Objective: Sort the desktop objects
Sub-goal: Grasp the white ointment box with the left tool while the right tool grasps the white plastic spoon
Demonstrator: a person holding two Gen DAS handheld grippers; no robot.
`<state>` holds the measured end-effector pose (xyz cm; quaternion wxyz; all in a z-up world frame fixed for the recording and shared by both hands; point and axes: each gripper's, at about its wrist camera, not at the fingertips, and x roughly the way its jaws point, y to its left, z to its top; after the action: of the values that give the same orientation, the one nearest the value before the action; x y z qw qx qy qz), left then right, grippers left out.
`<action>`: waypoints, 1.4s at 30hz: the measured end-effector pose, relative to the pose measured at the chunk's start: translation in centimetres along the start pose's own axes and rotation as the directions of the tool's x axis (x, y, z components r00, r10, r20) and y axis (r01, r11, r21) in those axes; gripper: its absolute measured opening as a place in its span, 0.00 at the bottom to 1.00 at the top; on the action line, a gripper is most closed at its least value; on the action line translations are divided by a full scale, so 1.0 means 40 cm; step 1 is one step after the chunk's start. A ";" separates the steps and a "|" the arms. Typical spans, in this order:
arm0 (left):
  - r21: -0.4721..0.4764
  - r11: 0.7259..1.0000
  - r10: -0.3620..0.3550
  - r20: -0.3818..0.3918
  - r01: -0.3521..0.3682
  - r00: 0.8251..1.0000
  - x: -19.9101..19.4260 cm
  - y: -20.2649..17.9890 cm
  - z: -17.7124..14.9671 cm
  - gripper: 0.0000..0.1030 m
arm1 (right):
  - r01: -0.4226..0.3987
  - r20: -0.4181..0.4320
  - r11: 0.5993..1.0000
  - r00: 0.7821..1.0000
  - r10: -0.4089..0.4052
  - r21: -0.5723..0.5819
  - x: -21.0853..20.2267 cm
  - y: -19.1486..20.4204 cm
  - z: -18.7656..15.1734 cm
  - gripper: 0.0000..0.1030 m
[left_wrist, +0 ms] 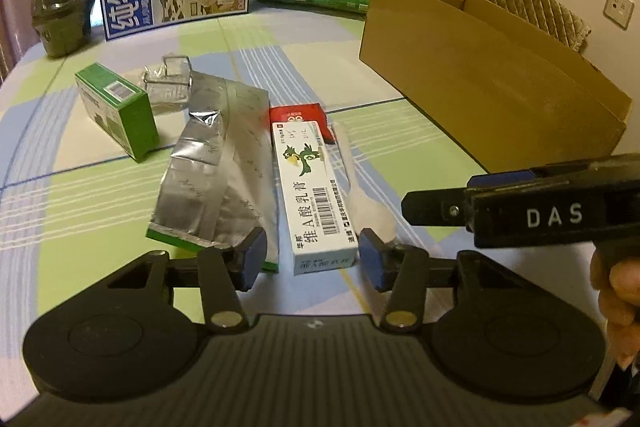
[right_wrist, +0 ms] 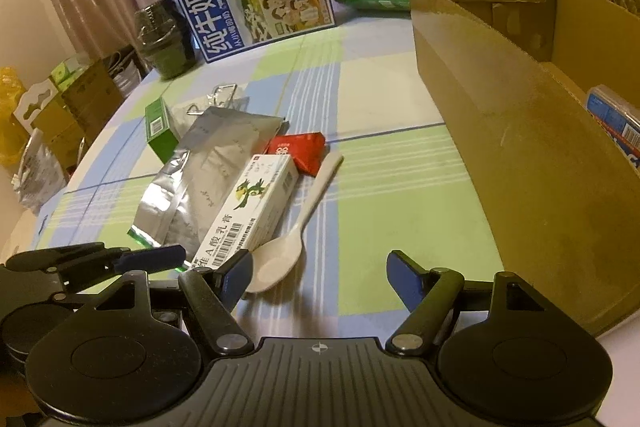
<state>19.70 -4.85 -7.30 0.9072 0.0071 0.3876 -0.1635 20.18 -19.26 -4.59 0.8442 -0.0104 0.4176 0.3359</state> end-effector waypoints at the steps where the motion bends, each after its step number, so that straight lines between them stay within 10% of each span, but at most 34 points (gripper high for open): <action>1: -0.006 1.000 -0.007 -0.001 0.007 1.000 0.004 0.001 0.002 0.43 | 0.002 0.000 1.000 1.000 -0.002 0.007 0.001 -0.003 0.001 0.70; 26: -0.014 0.999 0.032 -0.021 -0.032 0.999 -0.003 0.081 -0.001 0.37 | -0.065 -0.070 0.998 0.995 0.065 -0.002 0.090 0.062 0.010 0.59; 37: 0.066 0.997 0.052 -0.012 -0.051 0.999 0.009 0.054 -0.001 0.41 | 0.020 -0.096 0.997 0.995 -0.028 -0.079 0.081 0.043 -0.007 0.08; 42: 0.099 0.994 0.057 -0.001 -0.057 0.998 0.025 0.039 0.008 0.42 | 0.031 -0.090 0.997 0.995 -0.037 -0.068 0.070 0.022 -0.010 0.07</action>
<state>21.06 -3.72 -7.97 0.9093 0.0632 0.3804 -0.1565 20.60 -17.15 -6.60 0.8290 -0.0608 0.4442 0.3343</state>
